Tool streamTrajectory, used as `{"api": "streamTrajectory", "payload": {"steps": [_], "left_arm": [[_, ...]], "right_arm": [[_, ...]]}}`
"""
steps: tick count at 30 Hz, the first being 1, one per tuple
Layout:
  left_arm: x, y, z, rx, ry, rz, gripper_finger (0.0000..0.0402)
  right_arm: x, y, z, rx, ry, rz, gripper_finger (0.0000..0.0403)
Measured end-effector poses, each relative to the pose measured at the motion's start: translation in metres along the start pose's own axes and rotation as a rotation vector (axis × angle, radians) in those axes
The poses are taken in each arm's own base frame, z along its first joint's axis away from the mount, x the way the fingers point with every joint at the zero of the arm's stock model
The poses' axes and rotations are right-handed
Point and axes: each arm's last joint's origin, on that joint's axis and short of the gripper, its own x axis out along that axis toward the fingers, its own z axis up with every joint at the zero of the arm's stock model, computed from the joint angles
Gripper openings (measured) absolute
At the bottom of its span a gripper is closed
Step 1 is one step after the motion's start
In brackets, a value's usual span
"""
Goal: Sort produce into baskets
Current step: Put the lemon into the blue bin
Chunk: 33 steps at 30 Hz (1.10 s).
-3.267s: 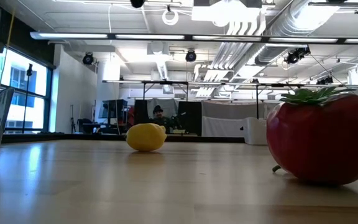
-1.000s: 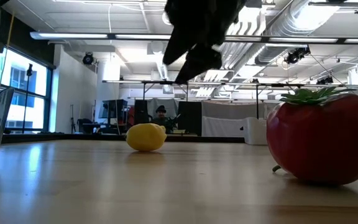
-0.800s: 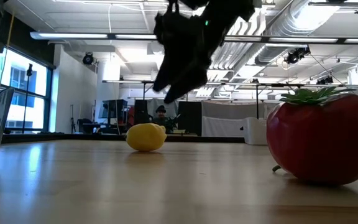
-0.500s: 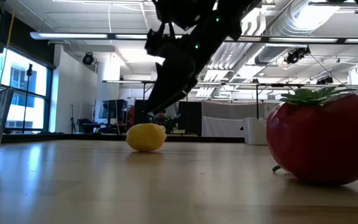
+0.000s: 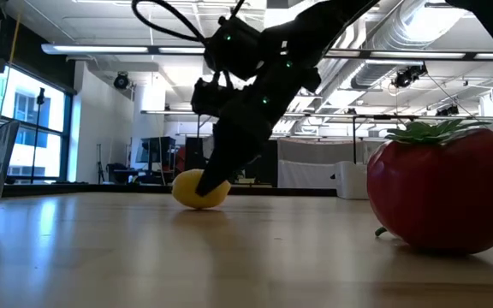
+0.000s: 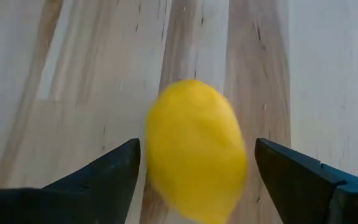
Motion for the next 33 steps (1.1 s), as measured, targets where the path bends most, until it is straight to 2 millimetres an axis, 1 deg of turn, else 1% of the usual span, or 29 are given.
{"api": "streamTrajectory", "payload": {"steps": [2, 4, 9, 10, 13, 16, 18, 21, 24, 27, 33], "left_arm": [[0.000, 0.001, 0.002, -0.004, -0.008, 0.003, 0.0166], [0.000, 0.001, 0.003, -0.005, -0.013, 0.005, 0.0166], [-0.009, 0.003, 0.009, -0.001, -0.059, -0.031, 0.0163], [-0.013, 0.003, 0.011, -0.002, -0.076, -0.040, 0.0161], [-0.022, 0.006, 0.018, 0.003, -0.147, -0.065, 0.0156], [-0.030, 0.009, 0.025, 0.010, -0.230, -0.064, 0.0151], [-0.034, 0.013, 0.030, 0.012, -0.282, -0.052, 0.0149], [-0.039, 0.017, 0.038, 0.030, -0.355, -0.023, 0.0146], [-0.042, 0.022, 0.045, 0.052, -0.420, 0.023, 0.0144], [-0.045, 0.027, 0.052, 0.050, -0.484, 0.074, 0.0144], [-0.050, 0.036, 0.063, 0.056, -0.545, 0.134, 0.0144]], "right_arm": [[0.001, 0.000, 0.000, 0.026, -0.003, 0.000, 0.0287], [0.001, -0.001, 0.000, 0.058, -0.006, 0.028, 0.0258], [-0.002, -0.003, -0.001, 0.203, 0.010, 0.101, 0.0153], [-0.004, -0.002, 0.000, 0.239, 0.015, 0.104, 0.0142], [-0.022, 0.001, 0.005, 0.324, 0.016, 0.105, 0.0140], [-0.051, 0.014, 0.015, 0.404, 0.004, 0.111, 0.0140], [-0.072, 0.026, 0.021, 0.477, 0.001, 0.104, 0.0140], [-0.105, 0.049, 0.026, 0.588, -0.007, 0.093, 0.0140], [-0.132, 0.079, 0.022, 0.717, 0.030, 0.072, 0.0140], [-0.149, 0.112, 0.010, 0.859, 0.121, 0.023, 0.0140], [-0.176, 0.174, -0.026, 1.145, 0.340, -0.115, 0.0139]]}}
